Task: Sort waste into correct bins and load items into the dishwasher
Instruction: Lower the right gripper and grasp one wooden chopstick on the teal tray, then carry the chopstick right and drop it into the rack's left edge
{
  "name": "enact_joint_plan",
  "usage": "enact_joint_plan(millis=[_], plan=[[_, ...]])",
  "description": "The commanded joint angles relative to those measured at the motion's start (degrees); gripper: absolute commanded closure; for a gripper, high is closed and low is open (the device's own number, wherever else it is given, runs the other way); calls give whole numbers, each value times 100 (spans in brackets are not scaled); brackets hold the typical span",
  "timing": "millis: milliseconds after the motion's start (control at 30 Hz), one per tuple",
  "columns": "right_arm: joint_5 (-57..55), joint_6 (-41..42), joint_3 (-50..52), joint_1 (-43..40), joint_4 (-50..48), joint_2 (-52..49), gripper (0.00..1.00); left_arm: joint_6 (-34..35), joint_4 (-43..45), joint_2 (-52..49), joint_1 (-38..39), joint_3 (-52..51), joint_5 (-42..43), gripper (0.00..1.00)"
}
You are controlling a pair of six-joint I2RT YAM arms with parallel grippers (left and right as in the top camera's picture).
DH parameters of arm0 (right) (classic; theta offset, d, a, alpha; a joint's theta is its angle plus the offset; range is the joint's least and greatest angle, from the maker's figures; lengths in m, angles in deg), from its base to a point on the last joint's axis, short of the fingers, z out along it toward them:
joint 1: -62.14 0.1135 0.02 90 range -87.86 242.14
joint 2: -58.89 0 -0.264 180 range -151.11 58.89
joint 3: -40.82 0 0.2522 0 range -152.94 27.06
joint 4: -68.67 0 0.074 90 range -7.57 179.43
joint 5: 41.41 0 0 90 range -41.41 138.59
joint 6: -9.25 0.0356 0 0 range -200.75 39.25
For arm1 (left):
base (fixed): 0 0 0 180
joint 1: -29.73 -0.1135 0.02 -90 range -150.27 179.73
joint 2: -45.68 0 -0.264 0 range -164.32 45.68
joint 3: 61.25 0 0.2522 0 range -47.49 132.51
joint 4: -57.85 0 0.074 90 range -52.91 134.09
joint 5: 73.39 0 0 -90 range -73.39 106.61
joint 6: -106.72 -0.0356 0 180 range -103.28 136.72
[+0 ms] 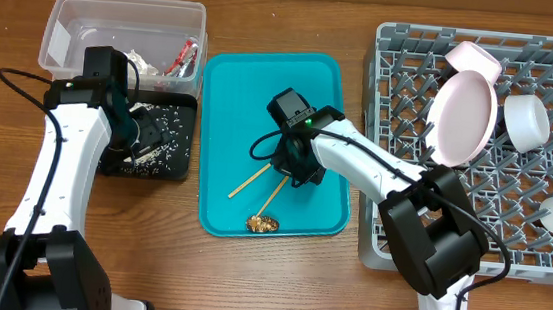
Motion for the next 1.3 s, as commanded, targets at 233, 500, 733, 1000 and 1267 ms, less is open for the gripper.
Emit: enact_joint_plan(millis=[233,500,733,1000,1267], plan=[[374,236,-144,-83,-13,-308,96,-116,-7,136,48,114,20,17],[608,162,-632,-254,251,-232,96,-116,-22,136,48,114,20,17],[238,-472,-968,-382,699,186,96,-116,-22,136,48,114,20,17],[-308,-2708,-973,-833,1353,1672,96,-116,-20,136,48,114,22,17],[-310,-4332,-970,-1818,2874,2424,96,-114,-20,136,48,114,20,17]])
